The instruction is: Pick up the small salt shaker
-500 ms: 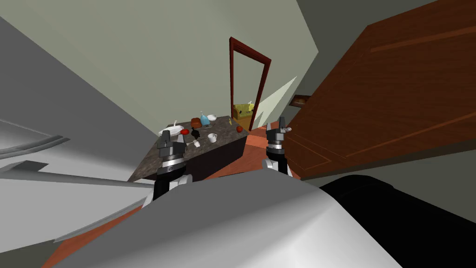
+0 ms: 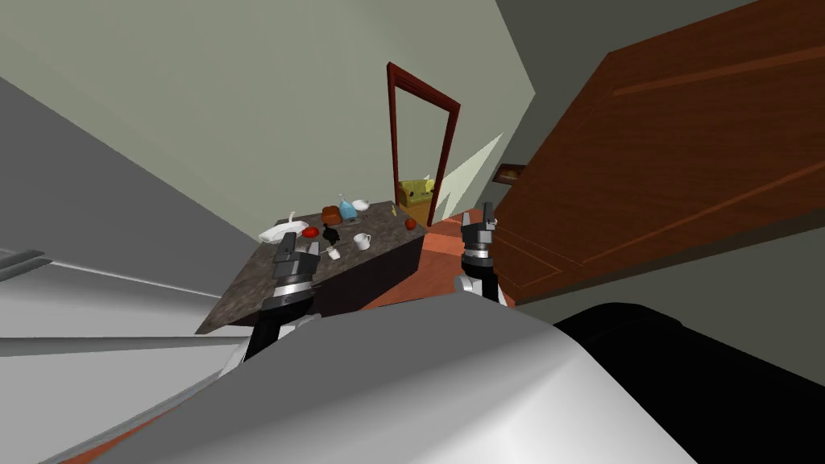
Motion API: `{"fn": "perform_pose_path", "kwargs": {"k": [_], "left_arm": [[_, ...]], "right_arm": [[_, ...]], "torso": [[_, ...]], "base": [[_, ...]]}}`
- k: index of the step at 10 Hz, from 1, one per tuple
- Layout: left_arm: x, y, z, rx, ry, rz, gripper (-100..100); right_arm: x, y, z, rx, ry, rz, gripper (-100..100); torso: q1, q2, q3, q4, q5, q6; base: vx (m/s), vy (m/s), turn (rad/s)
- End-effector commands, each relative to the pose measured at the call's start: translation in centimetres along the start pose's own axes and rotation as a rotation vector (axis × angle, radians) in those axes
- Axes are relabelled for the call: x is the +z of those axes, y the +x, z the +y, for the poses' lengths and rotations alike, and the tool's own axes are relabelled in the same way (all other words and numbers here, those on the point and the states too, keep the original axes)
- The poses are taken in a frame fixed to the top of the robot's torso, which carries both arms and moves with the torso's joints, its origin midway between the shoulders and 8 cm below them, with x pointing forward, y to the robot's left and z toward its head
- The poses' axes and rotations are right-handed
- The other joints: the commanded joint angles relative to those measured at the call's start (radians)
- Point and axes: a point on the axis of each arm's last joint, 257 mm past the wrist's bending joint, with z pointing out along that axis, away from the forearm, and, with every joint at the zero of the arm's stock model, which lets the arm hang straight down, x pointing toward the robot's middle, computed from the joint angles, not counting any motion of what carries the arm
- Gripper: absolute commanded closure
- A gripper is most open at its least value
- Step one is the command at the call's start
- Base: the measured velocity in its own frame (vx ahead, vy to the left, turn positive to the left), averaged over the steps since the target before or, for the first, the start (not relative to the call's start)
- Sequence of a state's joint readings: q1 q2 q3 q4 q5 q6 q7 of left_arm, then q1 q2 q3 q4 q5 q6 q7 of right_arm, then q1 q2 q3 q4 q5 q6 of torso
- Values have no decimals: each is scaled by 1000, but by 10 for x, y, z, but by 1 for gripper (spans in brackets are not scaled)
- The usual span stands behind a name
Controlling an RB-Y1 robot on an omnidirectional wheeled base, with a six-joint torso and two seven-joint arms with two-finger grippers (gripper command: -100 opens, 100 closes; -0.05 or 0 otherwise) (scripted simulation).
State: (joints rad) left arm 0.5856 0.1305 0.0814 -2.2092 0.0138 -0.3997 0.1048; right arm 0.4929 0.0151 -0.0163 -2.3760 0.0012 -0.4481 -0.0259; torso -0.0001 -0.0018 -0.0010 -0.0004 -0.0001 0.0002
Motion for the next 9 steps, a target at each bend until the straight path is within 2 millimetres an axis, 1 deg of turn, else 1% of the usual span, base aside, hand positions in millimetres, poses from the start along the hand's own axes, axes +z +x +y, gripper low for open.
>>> {"fn": "perform_pose_path", "kwargs": {"k": [1,5,7,8,9], "left_arm": [[-8,-8,13,21,-67,8,-100],[-41,-35,50,73,-256,14,-100],[-59,-50,65,97,-353,14,-100],[-62,-51,68,99,-367,12,-100],[-74,-60,76,112,-423,11,-100]], "right_arm": [[0,0,0,0,0,0,0],[0,0,0,0,0,0,0],[0,0,0,0,0,0,0],[0,0,0,0,0,0,0],[0,0,0,0,0,0,0]], "torso": [[0,0,0,0,0,0],[0,-1,0,0,0,0],[0,-1,-1,0,0,0],[0,-1,-1,0,0,0],[0,0,0,0,0,-1]], "base": [[36,-10,-177],[40,-10,-188],[55,-1,-218],[31,-1,-56],[29,-6,-158]]}}
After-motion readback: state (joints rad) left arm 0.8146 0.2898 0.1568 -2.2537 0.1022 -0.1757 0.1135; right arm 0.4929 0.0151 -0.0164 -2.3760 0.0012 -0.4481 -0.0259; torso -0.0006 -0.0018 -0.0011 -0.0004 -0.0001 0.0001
